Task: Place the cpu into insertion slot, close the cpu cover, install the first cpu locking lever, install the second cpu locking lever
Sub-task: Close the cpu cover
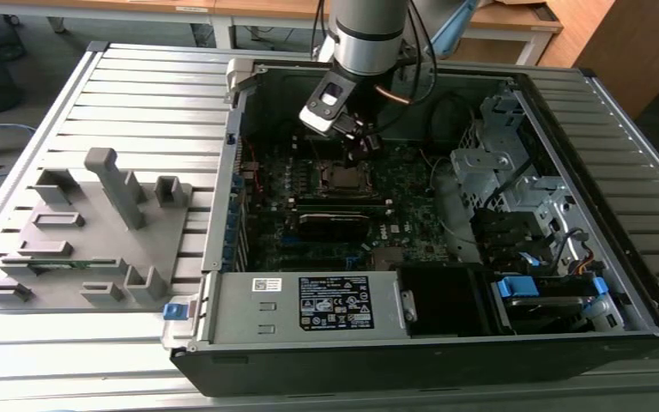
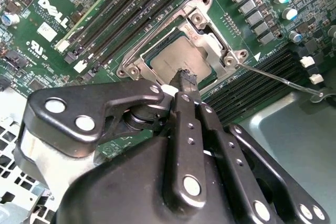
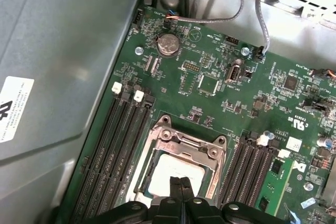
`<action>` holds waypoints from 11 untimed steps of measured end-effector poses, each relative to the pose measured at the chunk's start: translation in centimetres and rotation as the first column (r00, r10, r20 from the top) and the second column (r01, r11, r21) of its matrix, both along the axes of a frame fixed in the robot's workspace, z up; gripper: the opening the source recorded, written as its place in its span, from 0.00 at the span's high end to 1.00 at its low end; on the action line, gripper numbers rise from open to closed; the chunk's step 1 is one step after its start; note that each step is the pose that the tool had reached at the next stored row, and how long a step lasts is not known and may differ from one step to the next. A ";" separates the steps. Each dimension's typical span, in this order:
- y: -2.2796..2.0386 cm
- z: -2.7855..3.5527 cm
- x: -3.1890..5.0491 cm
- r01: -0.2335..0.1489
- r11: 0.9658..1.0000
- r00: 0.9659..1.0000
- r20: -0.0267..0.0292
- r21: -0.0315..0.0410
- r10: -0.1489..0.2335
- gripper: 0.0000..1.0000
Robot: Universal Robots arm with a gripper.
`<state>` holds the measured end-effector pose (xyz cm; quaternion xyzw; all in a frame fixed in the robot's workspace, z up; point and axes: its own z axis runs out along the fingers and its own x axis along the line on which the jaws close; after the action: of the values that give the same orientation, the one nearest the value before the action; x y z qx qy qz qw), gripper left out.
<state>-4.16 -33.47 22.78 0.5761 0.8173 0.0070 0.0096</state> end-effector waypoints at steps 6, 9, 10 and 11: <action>0.00 0.00 0.00 -0.023 1.000 1.000 0.000 0.000 0.023 0.90; 0.00 0.00 0.00 -0.034 0.999 0.999 0.000 0.000 0.034 0.90; 0.00 0.00 0.00 -0.037 0.999 0.999 0.000 0.000 0.037 0.90; 0.00 0.00 0.00 -0.041 0.999 0.999 0.000 0.000 0.041 0.90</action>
<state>-4.16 -33.47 22.78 0.5594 0.8288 0.0072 0.0095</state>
